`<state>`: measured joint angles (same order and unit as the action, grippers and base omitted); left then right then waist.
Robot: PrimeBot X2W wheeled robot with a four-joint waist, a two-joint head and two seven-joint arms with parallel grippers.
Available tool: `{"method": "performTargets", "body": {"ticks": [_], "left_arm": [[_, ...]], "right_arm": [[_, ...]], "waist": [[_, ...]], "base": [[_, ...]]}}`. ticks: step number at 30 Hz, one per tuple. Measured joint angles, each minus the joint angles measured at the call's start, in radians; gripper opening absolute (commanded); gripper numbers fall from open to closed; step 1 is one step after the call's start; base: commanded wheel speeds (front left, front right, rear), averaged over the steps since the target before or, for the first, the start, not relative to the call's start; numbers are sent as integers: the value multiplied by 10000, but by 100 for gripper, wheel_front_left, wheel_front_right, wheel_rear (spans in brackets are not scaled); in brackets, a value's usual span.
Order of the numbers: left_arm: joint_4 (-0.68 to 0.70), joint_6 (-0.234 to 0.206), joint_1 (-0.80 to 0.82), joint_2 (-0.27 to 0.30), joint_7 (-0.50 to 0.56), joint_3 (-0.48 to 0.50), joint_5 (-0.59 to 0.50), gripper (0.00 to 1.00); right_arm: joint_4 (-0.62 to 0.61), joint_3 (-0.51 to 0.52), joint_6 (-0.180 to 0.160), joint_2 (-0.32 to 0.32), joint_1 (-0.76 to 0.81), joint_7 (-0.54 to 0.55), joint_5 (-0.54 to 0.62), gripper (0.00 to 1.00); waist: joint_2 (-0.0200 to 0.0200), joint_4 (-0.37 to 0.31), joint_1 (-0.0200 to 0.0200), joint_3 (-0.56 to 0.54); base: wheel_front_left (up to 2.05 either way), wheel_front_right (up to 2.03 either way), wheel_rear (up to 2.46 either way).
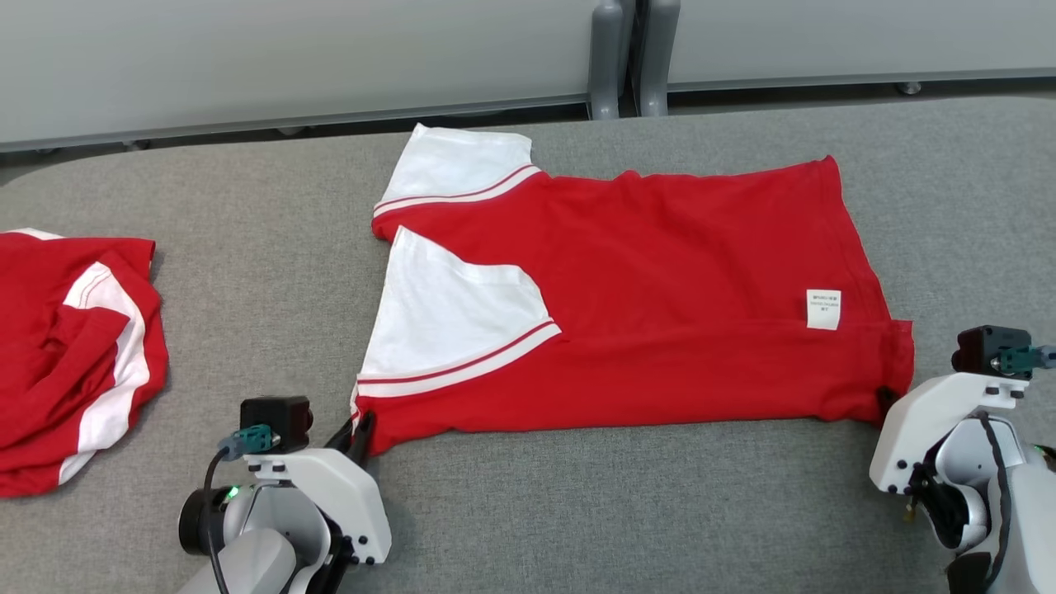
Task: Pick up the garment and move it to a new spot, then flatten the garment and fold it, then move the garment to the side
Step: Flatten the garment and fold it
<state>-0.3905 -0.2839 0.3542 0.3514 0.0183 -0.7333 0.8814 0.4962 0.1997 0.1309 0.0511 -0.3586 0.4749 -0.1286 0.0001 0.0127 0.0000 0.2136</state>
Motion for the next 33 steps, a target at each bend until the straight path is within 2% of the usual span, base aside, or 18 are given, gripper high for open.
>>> {"method": "performTargets", "body": {"ticks": [6,10,15,16,21,26,29,32,33], "left_arm": [[224,105,-479,151,-38,15,188,0],[940,31,-991,305,-12,59,389,0],[2084,-387,-1792,761,25,169,527,0],[2084,-387,-1792,761,25,169,527,0],[3331,-938,-2746,1423,180,366,700,0],[4199,-1436,-3524,1919,443,326,738,0],[4506,-1739,-3910,2079,654,224,798,0],[4782,-1841,-4185,2073,711,215,968,0],[4821,-1879,-4258,2098,769,203,976,0]], "right_arm": [[-433,-107,0,-36,564,-61,-236,0],[-1634,-472,-2,-31,1530,610,-1070,0],[-3457,-564,-2,-44,2779,1484,-1636,0],[-3457,-564,-2,-44,2779,1484,-1636,0],[-4790,-82,-2,-42,3854,2186,-1595,0],[-5227,178,-2,-44,4507,2658,-1522,0],[-5273,159,-2,-46,4712,2761,-1532,0],[-5248,222,-2,-44,4716,2759,-1321,0],[-5225,244,-2,-44,4716,2757,-1292,19]], "waist": [[0,-46,-1,-456],[0,-30,-1,-908],[0,-56,0,-1244],[0,-56,0,-1244],[0,-98,0,-1369],[0,-116,-1,-1356],[0,-132,0,-1301],[0,-110,0,-1244],[0,-90,0,-1229]], "base": [[0,0,0],[0,0,0],[0,0,0],[0,0,0],[0,0,0],[0,0,0],[0,0,0],[0,0,0],[0,0,0]]}}
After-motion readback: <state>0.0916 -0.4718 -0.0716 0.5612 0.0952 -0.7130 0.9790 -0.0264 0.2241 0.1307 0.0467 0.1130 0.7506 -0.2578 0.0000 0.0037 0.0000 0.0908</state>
